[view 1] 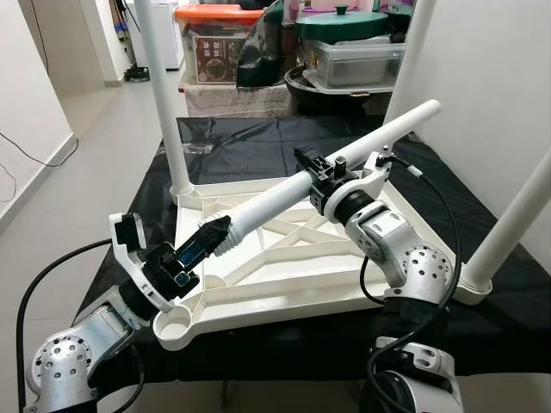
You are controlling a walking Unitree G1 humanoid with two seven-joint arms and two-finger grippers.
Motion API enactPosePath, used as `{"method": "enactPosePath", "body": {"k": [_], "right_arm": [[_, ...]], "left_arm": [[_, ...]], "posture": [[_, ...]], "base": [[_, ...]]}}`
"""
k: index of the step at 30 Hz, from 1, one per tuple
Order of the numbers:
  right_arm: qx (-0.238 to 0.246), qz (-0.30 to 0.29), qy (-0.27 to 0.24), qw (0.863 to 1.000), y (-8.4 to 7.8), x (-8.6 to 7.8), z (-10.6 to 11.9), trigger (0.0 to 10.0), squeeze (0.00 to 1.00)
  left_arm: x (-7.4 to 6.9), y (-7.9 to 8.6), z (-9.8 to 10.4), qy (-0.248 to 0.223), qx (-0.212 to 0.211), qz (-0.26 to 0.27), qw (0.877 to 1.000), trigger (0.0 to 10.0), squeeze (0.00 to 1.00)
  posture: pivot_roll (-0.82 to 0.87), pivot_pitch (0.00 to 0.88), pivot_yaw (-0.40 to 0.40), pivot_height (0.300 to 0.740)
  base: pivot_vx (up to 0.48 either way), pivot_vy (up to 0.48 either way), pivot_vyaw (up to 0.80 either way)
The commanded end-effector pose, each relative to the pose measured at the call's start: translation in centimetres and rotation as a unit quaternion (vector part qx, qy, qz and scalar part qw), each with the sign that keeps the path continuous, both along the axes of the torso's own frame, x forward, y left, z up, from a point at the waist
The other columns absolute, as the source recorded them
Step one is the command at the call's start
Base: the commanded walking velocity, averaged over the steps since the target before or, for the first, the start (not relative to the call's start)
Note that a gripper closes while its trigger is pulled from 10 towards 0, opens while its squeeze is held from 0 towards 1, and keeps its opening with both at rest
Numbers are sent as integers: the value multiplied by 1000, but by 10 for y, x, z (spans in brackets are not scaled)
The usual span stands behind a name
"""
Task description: Building children table
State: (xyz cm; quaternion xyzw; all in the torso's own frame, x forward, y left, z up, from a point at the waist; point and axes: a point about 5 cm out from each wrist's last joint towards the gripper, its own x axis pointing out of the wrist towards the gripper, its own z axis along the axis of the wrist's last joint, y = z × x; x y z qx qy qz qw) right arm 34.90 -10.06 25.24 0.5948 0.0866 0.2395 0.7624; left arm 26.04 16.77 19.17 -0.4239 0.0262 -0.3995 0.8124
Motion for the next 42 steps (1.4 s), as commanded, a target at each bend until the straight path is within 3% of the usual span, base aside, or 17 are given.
{"method": "enactPosePath", "body": {"k": [1, 8, 9, 12, 13, 17, 21, 22, 25, 26, 27, 28, 29, 30, 31, 37, 42], "right_arm": [[39, 5, 20, 999, 8, -3, -12, 0, 0], [62, -29, -10, 998, -9, 8, 12, 0, 0], [61, -39, -18, 997, -14, 10, 17, 0, 0], [61, -46, -24, 997, -18, 12, 21, 0, 0], [23, -75, -50, 996, -26, 15, 30, 0, 0], [-16, -100, -78, 992, -32, 18, 39, 0, 0], [-145, -158, -159, 964, -40, 18, 57, 0, 0], [-248, -191, -219, 924, -38, 16, 64, 0, 0], [-248, -191, -219, 924, -38, 16, 64, 0, 0], [-349, -200, -280, 871, -29, 12, 64, 0, 0], [-349, -200, -280, 871, -29, 12, 64, 0, 0], [-424, -185, -319, 827, -16, 7, 50, 7647, 0], [-461, -169, -331, 806, -7, 3, 36, 10000, 0], [-461, -169, -331, 806, -7, 3, 36, 10000, 0], [-477, -155, -316, 805, -3, 1, 21, 10000, 0], [-471, -149, -278, 824, -7, -7, -2, 10000, 0], [-469, -171, -279, 820, -11, -9, -2, 10000, 0]], "left_arm": [[-1, 1, -14, 40, 20, 3, 999, 10000, 1000], [-3, 9, -27, 66, 40, 35, 996, 10000, 1000], [-3, 11, -31, 76, 50, 42, 995, 10000, 686], [-4, 12, -35, 84, 57, 47, 994, 10000, 686], [-7, 11, -39, 92, 64, 47, 993, 10000, 0], [-10, 9, -41, 96, 72, 45, 992, 10000, 0], [-16, 2, -48, 103, 108, 44, 988, 10000, 0], [-17, -2, -50, 100, 146, 56, 983, 10000, 1000], [-17, -2, -50, 100, 146, 56, 983, 10000, 1000], [-16, -5, -52, 93, 190, 75, 974, 10000, 1000], [-16, -5, -52, 93, 190, 75, 974, 10000, 1000], [-10, -9, -50, 71, 251, 116, 958, 10000, 1000], [-7, -13, -47, 51, 295, 144, 943, 10000, 1000], [-7, -13, -47, 51, 295, 144, 943, 10000, 1000], [-4, -17, -41, 28, 321, 167, 932, 10000, 0], [0, -26, -26, -25, 355, 222, 908, 10000, 0], [0, -35, -19, -57, 376, 235, 894, 10000, 0]], "posture": [[26, 0, -44, 740], [30, 0, -48, 740], [31, 0, -49, 740], [31, 0, -48, 740], [36, 0, -49, 740], [36, 0, -49, 740], [37, 0, -49, 740], [39, 0, -49, 740], [39, 0, -49, 740], [42, 0, -56, 740], [42, 0, -56, 740], [48, 0, -60, 740], [48, 0, -60, 740], [48, 0, -60, 740], [49, 0, -62, 740], [46, 0, -66, 740], [38, 0, -64, 740]], "base": [[0, 0, 0], [0, 0, 0], [0, 0, 0], [0, 0, 0], [0, 0, 0], [0, 0, 0], [0, 0, 0], [0, 0, 0], [0, 0, 0], [0, 0, 0], [0, 0, 0], [0, 0, 0], [0, 0, 0], [0, 0, 0], [0, 0, 0], [0, 0, 0], [0, 0, 571]]}}
